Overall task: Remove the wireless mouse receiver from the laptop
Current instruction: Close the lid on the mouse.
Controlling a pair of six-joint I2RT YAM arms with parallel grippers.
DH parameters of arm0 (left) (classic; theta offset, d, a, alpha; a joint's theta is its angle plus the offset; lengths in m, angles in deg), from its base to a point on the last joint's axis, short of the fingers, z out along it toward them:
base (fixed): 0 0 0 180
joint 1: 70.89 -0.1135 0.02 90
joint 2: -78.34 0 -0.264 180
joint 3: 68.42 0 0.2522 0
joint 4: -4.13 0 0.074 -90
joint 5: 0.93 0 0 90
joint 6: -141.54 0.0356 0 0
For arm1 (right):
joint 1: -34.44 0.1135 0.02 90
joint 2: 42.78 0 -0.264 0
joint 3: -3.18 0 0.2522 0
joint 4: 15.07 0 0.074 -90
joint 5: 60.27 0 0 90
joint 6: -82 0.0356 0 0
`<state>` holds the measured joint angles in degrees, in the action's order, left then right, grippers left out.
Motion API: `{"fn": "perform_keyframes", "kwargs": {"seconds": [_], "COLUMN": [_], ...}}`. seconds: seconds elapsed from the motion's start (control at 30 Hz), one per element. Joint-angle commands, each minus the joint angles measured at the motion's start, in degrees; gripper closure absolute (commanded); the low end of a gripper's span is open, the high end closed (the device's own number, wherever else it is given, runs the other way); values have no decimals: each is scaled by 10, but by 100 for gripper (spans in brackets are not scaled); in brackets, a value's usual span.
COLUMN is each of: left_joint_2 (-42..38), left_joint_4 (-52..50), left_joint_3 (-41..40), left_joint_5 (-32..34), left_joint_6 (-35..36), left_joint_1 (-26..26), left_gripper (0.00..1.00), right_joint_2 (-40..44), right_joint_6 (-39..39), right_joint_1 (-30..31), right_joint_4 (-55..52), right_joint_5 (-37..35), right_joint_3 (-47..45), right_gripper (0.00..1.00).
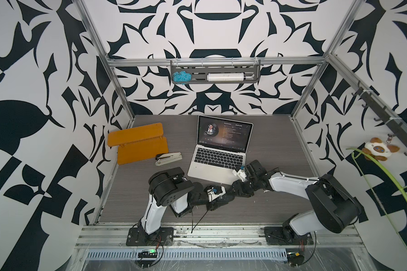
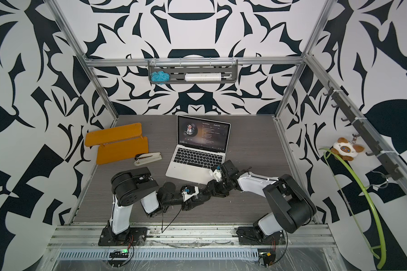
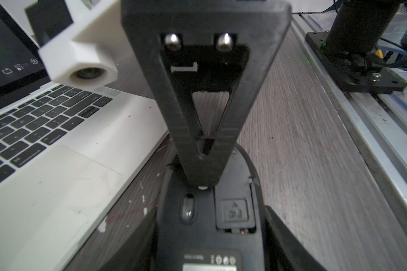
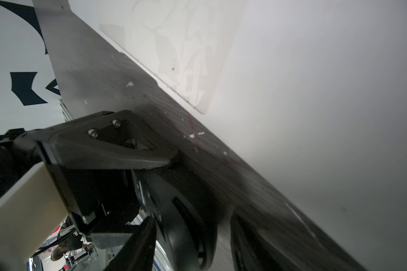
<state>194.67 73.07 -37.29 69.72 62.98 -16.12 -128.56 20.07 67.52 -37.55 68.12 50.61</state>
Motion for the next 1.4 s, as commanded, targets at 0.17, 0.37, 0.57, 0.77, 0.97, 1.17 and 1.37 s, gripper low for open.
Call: {"fn": "perform_keyframes", "kwargs": {"seconds": [0.17, 0.37, 0.57, 0.77, 0.97, 1.17, 1.37], "left_joint_2": [36, 36, 39, 40, 39, 37, 37], "left_joint_4": [-158, -158, -159, -162, -174, -179, -182], "left_joint_3": [-15, -14, -13, -11, -6, -5, -3], "left_joint_5": [8, 9, 8, 3, -3, -2, -1], "left_joint_6": [16, 16, 16, 17, 20, 21, 22], "left_joint_1": [3, 3, 3, 3, 3, 3, 3], "left_gripper": [51, 52, 52, 52, 54, 54, 54], "right_joint_2": [-17, -17, -16, 6, 19, 20, 34], "right_joint_6": [-22, -35, -31, -39, -48, -56, -56], "right_joint_1": [16, 16, 16, -3, -15, -16, -15], "right_joint_4": [-26, -37, -33, -39, -59, -67, -77], "right_joint_5": [-32, -37, -34, -24, -25, -17, -15], "right_joint_3": [19, 19, 21, 17, 12, 13, 10], "right_gripper": [50, 55, 50, 36, 38, 46, 49]}}
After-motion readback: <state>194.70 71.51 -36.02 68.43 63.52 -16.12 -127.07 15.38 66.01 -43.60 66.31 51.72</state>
